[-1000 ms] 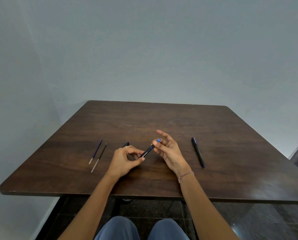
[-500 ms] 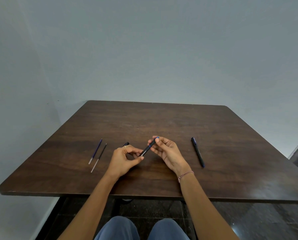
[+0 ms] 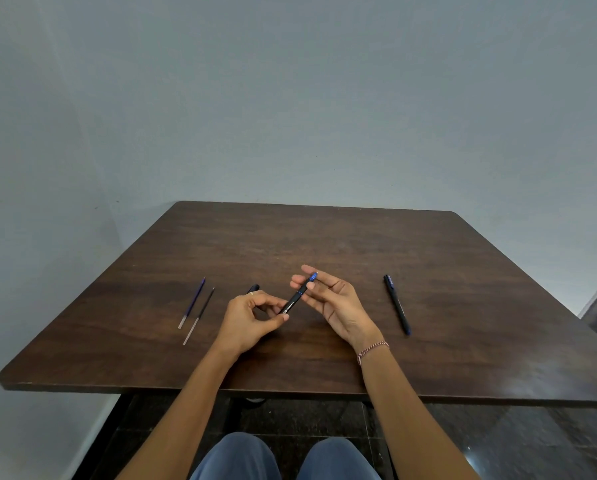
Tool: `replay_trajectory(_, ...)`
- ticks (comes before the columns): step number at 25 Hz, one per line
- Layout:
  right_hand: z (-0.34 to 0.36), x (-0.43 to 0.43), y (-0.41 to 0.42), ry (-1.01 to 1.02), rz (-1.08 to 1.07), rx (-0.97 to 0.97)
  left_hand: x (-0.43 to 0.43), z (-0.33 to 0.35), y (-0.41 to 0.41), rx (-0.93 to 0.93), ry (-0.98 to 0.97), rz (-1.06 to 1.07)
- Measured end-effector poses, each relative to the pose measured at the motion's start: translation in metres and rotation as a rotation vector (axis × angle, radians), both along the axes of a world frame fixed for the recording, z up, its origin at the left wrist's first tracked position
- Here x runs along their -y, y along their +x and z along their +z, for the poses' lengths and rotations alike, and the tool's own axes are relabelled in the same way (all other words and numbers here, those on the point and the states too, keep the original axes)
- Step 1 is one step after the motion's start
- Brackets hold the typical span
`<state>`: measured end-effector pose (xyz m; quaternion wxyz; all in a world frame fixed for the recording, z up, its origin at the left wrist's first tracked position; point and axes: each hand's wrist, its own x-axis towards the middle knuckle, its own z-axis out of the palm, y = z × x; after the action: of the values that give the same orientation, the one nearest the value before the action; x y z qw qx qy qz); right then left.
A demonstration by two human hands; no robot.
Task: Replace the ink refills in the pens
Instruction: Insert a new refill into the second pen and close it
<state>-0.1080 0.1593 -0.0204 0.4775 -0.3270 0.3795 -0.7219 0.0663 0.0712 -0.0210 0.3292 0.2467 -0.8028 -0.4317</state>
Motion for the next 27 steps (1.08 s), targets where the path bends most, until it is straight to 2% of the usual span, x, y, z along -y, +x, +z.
replay_trajectory(6, -0.0008, 0.0013, 0.0029, 0.072, -0.135, -0.076, -0.0002, -0.0004, 0.0000, -0.019, -0.030, -0.025)
replay_trajectory(13, 0.0023, -0.0004, 0.0002, 0.006, -0.009, 0.061, 0.0003, -0.0005, 0.0001, -0.030, 0.003, -0.005)
replay_trajectory(22, -0.0003, 0.0009, 0.0020, 0.063, -0.133, -0.058, 0.0007, -0.0004, 0.0003, -0.013, -0.015, -0.030)
replay_trajectory(27, -0.0001, 0.0004, 0.0010, 0.002, -0.033, -0.032, 0.0006, -0.0004, -0.0003, -0.026, 0.014, 0.015)
